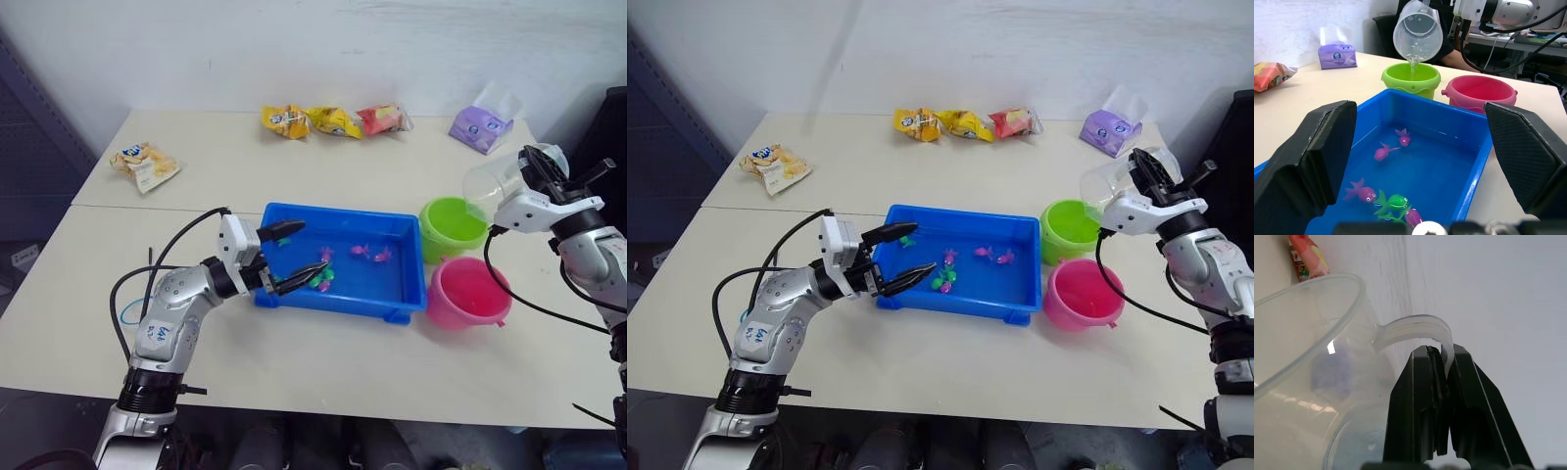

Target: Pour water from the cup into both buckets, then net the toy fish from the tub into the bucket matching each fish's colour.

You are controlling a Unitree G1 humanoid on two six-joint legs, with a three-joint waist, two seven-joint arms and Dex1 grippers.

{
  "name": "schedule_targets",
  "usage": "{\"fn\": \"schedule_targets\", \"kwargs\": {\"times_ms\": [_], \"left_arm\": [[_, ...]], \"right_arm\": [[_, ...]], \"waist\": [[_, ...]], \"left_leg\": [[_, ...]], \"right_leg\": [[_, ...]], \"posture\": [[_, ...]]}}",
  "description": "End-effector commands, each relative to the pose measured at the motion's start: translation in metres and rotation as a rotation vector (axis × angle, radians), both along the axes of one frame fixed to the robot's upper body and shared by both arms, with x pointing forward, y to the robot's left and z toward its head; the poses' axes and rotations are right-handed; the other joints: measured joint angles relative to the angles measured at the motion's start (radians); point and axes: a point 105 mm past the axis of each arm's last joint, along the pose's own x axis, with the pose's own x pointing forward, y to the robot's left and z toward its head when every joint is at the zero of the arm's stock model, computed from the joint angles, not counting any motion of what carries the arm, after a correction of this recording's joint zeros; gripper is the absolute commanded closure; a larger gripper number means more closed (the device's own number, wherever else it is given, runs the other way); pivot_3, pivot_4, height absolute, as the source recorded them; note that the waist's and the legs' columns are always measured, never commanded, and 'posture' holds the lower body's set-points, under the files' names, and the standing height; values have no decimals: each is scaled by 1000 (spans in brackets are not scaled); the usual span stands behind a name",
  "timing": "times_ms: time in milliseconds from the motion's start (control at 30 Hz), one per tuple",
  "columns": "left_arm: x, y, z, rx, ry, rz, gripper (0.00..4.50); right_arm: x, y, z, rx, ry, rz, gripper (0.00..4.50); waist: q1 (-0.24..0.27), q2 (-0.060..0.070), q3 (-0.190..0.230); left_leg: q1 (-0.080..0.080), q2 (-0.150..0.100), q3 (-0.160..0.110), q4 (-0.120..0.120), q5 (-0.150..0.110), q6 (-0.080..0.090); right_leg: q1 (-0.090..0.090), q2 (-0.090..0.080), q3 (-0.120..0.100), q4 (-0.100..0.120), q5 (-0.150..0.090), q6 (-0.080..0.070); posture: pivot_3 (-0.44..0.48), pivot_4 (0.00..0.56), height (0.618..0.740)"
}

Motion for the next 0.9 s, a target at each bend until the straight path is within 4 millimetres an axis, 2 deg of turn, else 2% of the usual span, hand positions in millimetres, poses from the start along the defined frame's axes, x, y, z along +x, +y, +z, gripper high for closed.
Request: {"fn": "schedule_targets", "kwargs": {"times_ms": [33,167,200,333,433,533,667,767,900], "left_arm": [[-4,4,9,-17,-50,5,0],[-4,12,9,0,-55,1,0],[-4,15,9,4,-59,-3,0],[-9,19,14,14,-65,-56,0],[-18,14,21,0,-59,-124,0],[-30,8,20,52,-26,-205,0],[-43,6,12,139,-5,-269,0],[-44,5,12,148,-2,-277,0],[-43,1,12,142,-2,-286,0]], "right_arm": [[-7,-13,29,205,-62,36,4442],[-7,-26,21,421,64,85,4442],[-9,-34,22,480,77,74,4442],[-19,-69,26,911,99,106,4442],[-37,-90,14,1143,175,147,4442],[-58,-113,-10,1354,203,116,4442],[-86,-142,-64,1625,155,-8,4442],[-92,-146,-84,1679,118,-32,4442],[-88,-142,-117,1808,109,-35,4442]], "waist": [[1,0,0],[1,-2,1],[2,-2,1],[3,-2,1],[8,-2,1],[10,-2,1],[5,-2,1],[-7,0,1],[-26,0,1]], "left_leg": [[0,0,0,0,0,0],[0,0,0,0,0,0],[0,0,0,0,0,0],[0,0,0,0,0,1],[0,0,-1,-1,0,1],[-1,0,-3,0,-1,3],[0,0,-3,-1,-1,4],[4,0,-1,-2,-2,4],[5,0,-1,-2,-2,4]], "right_leg": [[0,0,0,0,0,0],[1,0,0,0,0,0],[1,0,0,0,0,0],[1,0,-1,0,0,0],[1,-1,-2,0,0,0],[2,-1,-3,-1,0,0],[4,-2,-3,-4,0,0],[6,-2,-1,-4,0,0],[6,-1,0,-2,0,0]], "posture": [[0,150,740],[0,150,740],[0,150,740],[0,150,740],[0,150,740],[0,150,740],[0,150,740],[0,150,740],[0,150,740]]}}
